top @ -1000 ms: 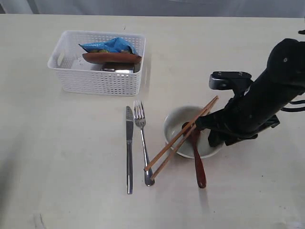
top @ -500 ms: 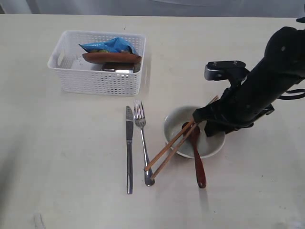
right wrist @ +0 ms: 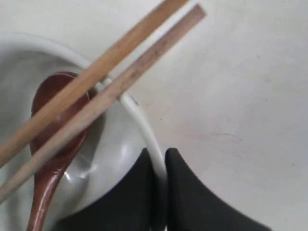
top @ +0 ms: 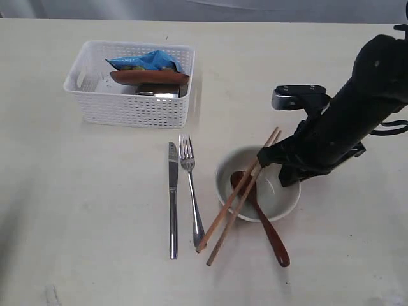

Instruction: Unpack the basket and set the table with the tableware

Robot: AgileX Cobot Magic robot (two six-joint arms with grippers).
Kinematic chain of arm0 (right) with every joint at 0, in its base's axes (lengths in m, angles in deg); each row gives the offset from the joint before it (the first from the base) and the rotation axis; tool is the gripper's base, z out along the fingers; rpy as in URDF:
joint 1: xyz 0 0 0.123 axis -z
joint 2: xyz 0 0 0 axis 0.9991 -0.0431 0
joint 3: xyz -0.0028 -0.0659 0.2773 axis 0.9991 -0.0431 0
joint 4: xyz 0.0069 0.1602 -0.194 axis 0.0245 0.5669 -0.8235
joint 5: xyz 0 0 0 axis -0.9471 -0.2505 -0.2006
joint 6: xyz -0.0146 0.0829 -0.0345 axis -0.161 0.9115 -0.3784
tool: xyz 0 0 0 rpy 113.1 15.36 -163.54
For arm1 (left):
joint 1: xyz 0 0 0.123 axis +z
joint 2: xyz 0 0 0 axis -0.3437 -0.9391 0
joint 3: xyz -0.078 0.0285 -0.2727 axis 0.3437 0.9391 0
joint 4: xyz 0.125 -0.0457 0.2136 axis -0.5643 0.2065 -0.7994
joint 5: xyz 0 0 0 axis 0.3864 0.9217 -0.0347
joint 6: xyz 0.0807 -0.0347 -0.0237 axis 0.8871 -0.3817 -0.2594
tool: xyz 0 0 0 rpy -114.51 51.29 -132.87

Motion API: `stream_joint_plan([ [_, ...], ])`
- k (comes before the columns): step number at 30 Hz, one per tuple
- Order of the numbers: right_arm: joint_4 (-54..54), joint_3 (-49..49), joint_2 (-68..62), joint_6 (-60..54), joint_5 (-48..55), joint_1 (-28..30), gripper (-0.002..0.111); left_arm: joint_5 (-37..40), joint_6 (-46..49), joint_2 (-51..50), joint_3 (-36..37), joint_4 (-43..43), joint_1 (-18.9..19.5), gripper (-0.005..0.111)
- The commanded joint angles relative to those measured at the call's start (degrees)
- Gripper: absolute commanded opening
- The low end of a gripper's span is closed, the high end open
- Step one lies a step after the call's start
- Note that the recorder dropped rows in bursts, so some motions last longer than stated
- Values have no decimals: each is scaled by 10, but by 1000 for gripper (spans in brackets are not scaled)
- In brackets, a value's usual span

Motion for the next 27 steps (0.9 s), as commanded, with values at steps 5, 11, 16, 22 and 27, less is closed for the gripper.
stream_joint_plan([
  [5,-10,0,-1,-39,1,-2,3,-6,0,2,1,3,-4,0],
  [11,-10,13,-5,-73,13,-2,3,-6,0,2,1,3,-4,0],
  [16,-17,60,-29,-76,71,-2,3,-6,0,2,1,3,-4,0],
  [22,-31,115,-81,-77,157,-2,3,-6,0,2,1,3,-4,0],
  [27,-44,127,-96,-86,135,-2,3,-6,0,2,1,3,-4,0],
])
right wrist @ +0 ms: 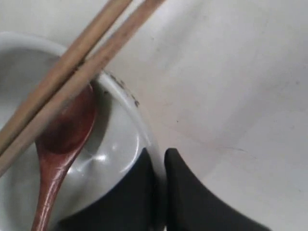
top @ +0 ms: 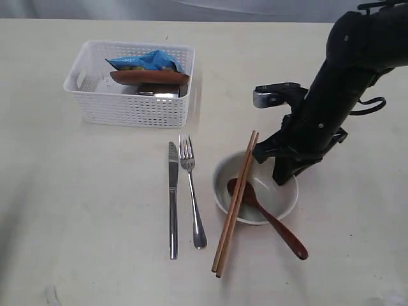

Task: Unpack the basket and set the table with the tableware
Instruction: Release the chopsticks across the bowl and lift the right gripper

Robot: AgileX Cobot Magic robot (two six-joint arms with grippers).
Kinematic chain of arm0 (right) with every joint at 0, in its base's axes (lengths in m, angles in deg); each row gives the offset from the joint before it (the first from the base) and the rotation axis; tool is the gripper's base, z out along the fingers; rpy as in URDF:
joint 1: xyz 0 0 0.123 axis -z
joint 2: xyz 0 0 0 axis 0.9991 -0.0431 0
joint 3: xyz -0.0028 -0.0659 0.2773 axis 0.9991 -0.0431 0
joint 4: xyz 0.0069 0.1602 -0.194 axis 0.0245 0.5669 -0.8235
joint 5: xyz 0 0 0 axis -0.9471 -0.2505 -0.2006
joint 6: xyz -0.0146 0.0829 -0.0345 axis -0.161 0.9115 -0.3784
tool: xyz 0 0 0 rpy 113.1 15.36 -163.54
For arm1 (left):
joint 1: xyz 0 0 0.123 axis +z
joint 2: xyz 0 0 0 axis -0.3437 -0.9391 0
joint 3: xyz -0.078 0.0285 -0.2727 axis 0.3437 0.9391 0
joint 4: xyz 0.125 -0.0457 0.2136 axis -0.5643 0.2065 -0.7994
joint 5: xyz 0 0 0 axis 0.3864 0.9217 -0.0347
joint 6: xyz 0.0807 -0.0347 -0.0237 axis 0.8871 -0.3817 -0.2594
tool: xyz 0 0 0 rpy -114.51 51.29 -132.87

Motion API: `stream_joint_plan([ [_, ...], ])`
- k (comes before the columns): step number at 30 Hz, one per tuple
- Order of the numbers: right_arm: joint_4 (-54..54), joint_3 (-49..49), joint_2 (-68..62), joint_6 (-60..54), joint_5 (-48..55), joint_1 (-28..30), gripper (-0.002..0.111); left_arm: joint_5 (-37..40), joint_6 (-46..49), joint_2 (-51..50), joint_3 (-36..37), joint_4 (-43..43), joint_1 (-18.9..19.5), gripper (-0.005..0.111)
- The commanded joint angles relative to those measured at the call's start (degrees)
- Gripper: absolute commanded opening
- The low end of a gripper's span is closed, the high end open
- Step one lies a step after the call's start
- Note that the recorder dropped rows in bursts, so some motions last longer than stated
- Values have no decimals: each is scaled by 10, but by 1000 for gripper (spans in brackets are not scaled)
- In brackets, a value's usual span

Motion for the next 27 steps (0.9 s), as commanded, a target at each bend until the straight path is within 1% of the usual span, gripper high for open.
stream_joint_plan([
  [1,-24,6,-9,-17,-22,-1,3,-6,0,2,1,3,-4,0],
  [6,-24,6,-9,-32,-51,-1,3,-6,0,2,1,3,-4,0],
  [8,-24,6,-9,-32,-64,-1,8,-6,0,2,1,3,-4,0],
  [9,-23,6,-9,-32,-71,-1,12,-6,0,2,1,3,-4,0],
  [12,-23,6,-9,-32,-76,-1,31,-6,0,2,1,3,-4,0],
  [13,-23,6,-9,-31,-76,-1,35,-6,0,2,1,3,-4,0],
  [14,-23,6,-9,-31,-75,-1,37,-6,0,2,1,3,-4,0],
  [20,-25,6,9,-29,-52,-1,38,-6,0,2,1,3,-4,0],
  [22,-28,6,31,-9,-51,-1,38,-6,0,2,1,3,-4,0],
  [24,-39,6,58,22,-45,-1,38,-6,0,2,1,3,-4,0],
  [27,-117,6,97,108,-32,-1,38,-6,0,2,1,3,-4,0],
])
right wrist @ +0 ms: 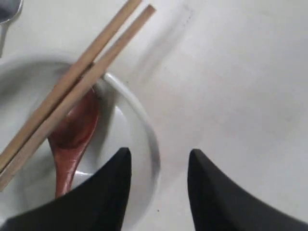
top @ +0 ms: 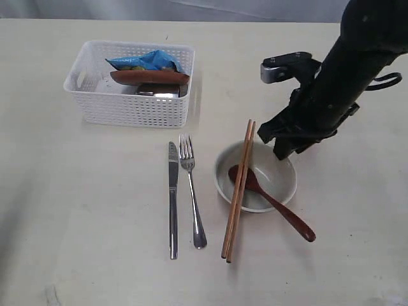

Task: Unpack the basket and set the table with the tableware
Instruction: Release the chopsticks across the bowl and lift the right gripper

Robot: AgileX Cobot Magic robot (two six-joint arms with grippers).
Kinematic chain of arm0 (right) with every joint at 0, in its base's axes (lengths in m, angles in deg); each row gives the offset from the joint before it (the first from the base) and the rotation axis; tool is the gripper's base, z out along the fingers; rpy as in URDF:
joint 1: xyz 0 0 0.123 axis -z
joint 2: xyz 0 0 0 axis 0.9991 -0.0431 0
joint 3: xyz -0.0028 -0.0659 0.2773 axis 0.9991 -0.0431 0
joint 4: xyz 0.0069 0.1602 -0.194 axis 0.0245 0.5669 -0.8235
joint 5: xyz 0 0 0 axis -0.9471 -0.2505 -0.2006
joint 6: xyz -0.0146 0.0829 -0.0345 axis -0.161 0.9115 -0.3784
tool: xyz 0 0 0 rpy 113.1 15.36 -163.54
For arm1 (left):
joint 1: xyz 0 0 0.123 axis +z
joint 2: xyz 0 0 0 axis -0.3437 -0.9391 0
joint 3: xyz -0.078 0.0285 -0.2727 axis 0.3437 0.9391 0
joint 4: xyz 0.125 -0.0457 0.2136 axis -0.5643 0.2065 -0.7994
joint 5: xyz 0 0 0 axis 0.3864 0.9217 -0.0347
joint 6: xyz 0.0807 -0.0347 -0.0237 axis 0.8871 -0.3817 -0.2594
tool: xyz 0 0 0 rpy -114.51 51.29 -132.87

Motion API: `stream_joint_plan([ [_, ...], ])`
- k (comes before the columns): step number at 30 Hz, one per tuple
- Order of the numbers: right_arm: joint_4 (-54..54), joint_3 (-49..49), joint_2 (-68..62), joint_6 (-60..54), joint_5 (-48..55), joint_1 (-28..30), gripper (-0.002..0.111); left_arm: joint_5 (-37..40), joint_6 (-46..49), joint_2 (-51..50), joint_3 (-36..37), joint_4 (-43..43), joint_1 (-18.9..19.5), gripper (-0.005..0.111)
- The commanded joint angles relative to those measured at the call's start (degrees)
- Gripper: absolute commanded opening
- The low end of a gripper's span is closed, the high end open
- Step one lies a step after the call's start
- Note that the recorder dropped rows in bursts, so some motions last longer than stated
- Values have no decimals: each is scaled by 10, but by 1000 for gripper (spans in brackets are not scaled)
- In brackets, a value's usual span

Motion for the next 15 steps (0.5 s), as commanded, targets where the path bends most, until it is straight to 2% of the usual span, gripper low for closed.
stream_joint_plan([
  [1,-80,1,44,79,23,0,38,-6,0,2,1,3,-4,0],
  [2,-85,1,54,80,27,0,36,-6,0,2,1,3,-4,0],
  [6,-85,6,69,92,19,0,1,-6,0,2,1,3,-4,0],
  [12,-69,7,67,112,33,13,1,-6,0,2,1,3,-4,0],
  [15,-19,7,67,111,47,47,16,-6,0,2,1,3,-4,0],
])
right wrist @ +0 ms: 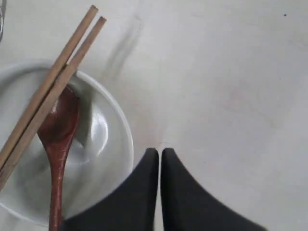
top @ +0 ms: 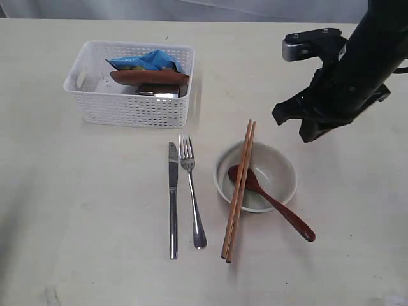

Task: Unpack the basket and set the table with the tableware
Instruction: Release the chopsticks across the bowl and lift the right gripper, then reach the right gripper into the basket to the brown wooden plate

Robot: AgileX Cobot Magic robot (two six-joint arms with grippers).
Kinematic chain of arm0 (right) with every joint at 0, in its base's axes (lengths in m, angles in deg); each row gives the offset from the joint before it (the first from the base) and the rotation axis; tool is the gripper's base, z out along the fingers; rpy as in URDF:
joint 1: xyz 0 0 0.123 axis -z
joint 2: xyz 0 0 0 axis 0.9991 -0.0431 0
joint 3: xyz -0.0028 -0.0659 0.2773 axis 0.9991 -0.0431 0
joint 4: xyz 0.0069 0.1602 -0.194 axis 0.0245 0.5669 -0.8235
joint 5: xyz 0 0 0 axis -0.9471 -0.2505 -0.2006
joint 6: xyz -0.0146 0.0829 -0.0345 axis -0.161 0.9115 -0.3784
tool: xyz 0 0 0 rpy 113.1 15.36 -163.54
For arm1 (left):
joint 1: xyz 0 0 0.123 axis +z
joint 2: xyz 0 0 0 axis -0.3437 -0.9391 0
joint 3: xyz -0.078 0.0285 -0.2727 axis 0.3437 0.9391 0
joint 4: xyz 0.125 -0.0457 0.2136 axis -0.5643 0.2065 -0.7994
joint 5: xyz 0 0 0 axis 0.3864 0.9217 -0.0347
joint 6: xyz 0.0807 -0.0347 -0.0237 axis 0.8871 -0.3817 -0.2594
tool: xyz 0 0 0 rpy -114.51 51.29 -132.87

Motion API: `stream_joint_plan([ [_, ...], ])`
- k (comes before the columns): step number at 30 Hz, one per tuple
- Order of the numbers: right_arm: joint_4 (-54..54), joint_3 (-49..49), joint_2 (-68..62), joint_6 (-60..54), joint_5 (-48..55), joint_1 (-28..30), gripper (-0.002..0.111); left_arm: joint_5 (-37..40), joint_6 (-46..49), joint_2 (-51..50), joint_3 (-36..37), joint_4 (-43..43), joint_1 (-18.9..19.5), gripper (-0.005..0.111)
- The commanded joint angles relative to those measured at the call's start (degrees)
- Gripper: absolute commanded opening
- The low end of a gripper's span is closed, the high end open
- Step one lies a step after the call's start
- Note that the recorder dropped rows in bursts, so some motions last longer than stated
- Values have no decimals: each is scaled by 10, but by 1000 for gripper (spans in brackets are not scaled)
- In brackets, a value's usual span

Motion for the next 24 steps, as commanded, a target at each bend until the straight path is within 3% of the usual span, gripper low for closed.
stream_joint_plan([
  [1,70,1,2,4,23,52,24,-6,0,2,1,3,-4,0],
  [3,103,-1,2,0,40,75,39,-6,0,2,1,3,-4,0],
  [5,109,-7,2,0,59,82,45,-6,0,2,1,3,-4,0],
  [15,214,-147,52,-56,-38,81,42,-6,0,2,1,3,-4,0],
  [24,267,-95,77,-74,-9,62,42,-6,0,2,1,3,-4,0],
])
